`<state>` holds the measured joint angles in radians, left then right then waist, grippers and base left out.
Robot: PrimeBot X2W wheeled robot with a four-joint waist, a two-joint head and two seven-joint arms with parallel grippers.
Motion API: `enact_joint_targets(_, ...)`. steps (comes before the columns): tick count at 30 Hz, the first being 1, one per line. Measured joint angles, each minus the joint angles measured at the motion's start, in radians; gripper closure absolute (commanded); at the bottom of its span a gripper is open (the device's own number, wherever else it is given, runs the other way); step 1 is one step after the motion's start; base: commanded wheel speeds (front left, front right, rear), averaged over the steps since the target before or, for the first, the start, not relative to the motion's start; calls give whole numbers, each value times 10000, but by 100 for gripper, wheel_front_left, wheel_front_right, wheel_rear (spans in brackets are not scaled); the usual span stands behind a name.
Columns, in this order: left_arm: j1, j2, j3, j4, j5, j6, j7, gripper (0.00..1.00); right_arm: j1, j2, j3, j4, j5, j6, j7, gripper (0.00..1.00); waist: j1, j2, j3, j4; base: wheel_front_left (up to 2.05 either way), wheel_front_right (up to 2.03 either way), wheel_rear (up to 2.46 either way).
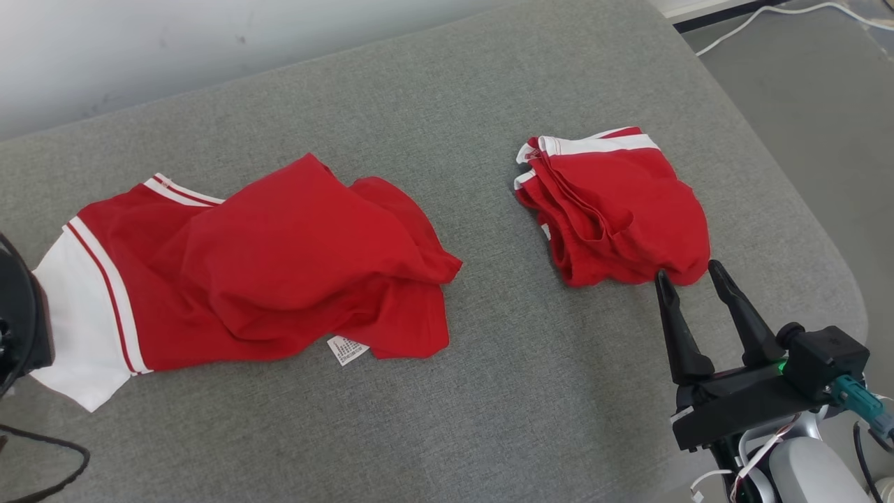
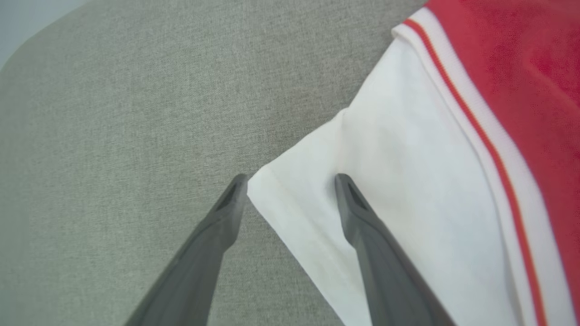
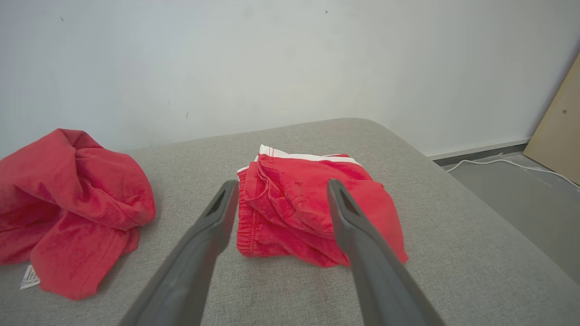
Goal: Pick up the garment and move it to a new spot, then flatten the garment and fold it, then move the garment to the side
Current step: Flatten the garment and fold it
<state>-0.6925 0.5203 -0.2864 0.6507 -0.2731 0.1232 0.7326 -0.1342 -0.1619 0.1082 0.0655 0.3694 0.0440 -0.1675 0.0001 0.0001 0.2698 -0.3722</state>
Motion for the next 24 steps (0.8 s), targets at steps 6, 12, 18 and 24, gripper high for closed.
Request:
enact_joint_targets(6, -50, 81, 148, -8, 94, 0, 199, 0, -39, -13, 217, 8, -6, 102, 10, 0, -2, 0, 55, 82, 0, 0, 0)
enact_joint_targets(12, -64, 38, 518, -109, 107, 8, 518, 0, -186, -128, 261, -73, -31, 140, 15, 0, -1, 0, 268, -11, 0, 0, 0)
enact_joint_targets(18, -156, -217, 734, -278, 107, 15, 658, 52, -166, -274, 96, -84, -31, 138, 13, 0, -1, 0, 495, -19, 0, 0, 0)
enact_joint_targets(24, -320, -736, 552, -431, 163, 42, 777, 100, -160, -305, 52, -88, -33, 130, 12, 0, -1, 0, 551, 254, 0, 0, 0)
